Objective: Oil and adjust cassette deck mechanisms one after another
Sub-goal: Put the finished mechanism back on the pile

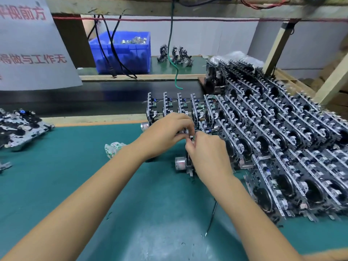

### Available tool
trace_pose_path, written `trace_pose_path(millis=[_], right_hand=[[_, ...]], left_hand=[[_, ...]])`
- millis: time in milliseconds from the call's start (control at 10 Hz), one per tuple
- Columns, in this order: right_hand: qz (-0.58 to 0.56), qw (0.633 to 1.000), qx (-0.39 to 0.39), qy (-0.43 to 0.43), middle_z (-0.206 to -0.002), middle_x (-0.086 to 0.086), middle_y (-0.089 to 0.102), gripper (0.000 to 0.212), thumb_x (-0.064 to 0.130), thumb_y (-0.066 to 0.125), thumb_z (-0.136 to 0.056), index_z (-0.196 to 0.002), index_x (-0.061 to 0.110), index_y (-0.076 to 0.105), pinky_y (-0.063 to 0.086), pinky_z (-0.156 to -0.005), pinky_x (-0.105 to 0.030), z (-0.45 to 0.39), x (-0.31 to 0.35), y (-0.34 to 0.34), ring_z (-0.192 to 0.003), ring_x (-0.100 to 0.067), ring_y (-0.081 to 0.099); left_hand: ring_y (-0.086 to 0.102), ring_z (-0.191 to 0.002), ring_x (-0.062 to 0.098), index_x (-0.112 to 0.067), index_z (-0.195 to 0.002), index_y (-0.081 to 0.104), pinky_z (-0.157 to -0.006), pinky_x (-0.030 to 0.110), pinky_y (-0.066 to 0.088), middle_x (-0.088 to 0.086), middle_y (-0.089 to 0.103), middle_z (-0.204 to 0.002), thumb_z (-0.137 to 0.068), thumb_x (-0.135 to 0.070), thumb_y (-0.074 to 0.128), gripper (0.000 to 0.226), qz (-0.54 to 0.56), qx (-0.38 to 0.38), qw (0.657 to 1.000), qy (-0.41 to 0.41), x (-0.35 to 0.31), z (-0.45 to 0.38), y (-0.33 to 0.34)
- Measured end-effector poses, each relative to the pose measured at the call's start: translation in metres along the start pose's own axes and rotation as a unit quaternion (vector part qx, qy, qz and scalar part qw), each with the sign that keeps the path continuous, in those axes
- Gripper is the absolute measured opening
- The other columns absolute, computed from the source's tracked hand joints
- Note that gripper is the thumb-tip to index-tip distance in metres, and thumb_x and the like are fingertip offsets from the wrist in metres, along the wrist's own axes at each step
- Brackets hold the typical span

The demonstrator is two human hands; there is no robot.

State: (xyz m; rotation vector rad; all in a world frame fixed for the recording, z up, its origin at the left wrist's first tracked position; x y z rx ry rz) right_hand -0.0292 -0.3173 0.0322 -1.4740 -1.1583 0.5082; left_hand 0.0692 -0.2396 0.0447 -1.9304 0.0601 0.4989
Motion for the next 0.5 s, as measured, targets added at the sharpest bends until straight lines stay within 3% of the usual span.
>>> trace_pose_path(millis=[200,300,400,500], right_hand=[[0.031,0.999,-0.009,0.013,-0.103,-0.012,0.064,0.028,0.029,0.043,-0.1,-0.108,0.006,0.057,0.031,-0.061,-0.029,-0.009,0.004,0.002,-0.097,-0.03,0.06],[0.004,1.0,0.012,0.002,-0.102,-0.011,0.063,0.029,0.033,0.045,-0.099,-0.111,0.008,0.054,0.033,-0.063,-0.03,-0.005,0.003,-0.006,-0.098,-0.03,0.059],[-0.059,0.997,-0.037,-0.018,-0.084,-0.001,0.065,0.024,0.043,0.049,-0.094,-0.099,0.021,0.055,0.036,-0.06,-0.031,0.012,-0.002,-0.027,-0.083,-0.024,0.063],[-0.361,0.918,-0.156,-0.053,-0.062,0.006,0.062,0.019,0.043,0.051,-0.09,-0.08,0.029,0.059,0.048,-0.047,-0.028,0.037,-0.012,-0.089,-0.055,-0.008,0.062]], left_hand=[[0.057,-0.101,0.024,-0.008,-0.095,0.063,-0.086,0.037,0.045,0.003,0.058,-0.114,-0.089,0.0,0.054,0.013,0.035,-0.079,0.994,-0.068,0.008,0.003,0.017],[0.054,-0.109,0.02,-0.011,-0.108,0.061,-0.089,0.036,0.043,0.002,0.055,-0.121,-0.086,0.005,0.05,0.029,0.034,-0.062,0.994,-0.081,-0.002,0.01,0.017],[0.051,-0.115,0.008,-0.016,-0.119,0.056,-0.098,0.032,0.04,-0.004,0.056,-0.122,-0.089,-0.002,0.055,0.034,0.089,-0.118,0.986,-0.078,-0.024,0.027,0.005],[0.054,-0.113,0.006,-0.027,-0.118,0.055,-0.094,0.022,0.043,-0.016,0.059,-0.117,-0.09,-0.025,0.059,0.029,0.223,-0.265,0.937,-0.036,-0.054,0.062,-0.026]])
Point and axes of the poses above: each hand's wrist, its own z-axis away from the middle knuckle, its own y-axis out of the palm, x = y × z, the point moved 2 cm from there along -z, towards the middle knuckle
